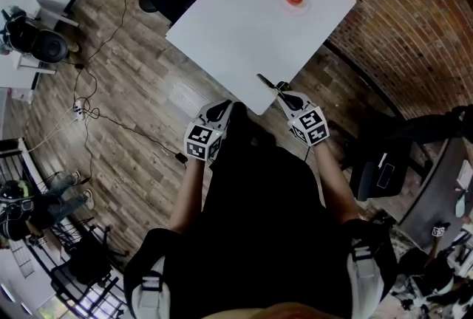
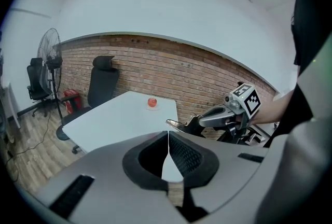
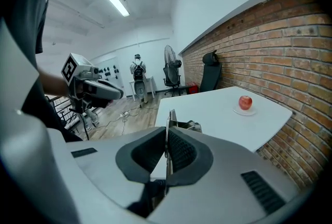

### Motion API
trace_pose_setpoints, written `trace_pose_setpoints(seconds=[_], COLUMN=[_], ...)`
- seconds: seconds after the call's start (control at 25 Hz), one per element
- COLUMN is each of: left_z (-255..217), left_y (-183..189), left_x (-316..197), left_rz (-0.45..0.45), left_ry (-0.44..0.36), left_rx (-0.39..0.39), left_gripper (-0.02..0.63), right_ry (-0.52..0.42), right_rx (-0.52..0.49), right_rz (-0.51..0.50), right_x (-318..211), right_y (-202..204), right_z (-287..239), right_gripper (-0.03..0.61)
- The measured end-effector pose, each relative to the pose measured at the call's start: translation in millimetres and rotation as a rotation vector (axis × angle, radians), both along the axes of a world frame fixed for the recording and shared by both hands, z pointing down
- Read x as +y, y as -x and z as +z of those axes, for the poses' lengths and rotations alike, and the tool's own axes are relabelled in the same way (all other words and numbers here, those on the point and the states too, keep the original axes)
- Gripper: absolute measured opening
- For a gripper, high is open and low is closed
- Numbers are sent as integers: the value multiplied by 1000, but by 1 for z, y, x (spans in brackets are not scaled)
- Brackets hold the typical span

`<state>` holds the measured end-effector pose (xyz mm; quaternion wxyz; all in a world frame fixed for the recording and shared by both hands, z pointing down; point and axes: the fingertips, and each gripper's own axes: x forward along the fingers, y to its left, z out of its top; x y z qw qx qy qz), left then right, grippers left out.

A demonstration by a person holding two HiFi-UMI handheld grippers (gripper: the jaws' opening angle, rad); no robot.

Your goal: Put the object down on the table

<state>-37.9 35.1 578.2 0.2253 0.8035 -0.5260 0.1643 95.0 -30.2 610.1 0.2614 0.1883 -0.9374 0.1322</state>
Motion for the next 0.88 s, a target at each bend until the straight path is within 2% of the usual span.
trace_pose_setpoints(seconds=[0.36,0.88], left_z=[3,9], left_y=[42,65], left_x=[-42,-104], left_rz=[58,217], left_ry=[14,4], left_rx=[9,44], left_gripper=[21,21], right_ry=[3,6], right_rx=[14,65], right_rz=[67,186], right_x=[-28,-60], right_y=[36,64], right_z=[2,15], right_gripper=[8,8])
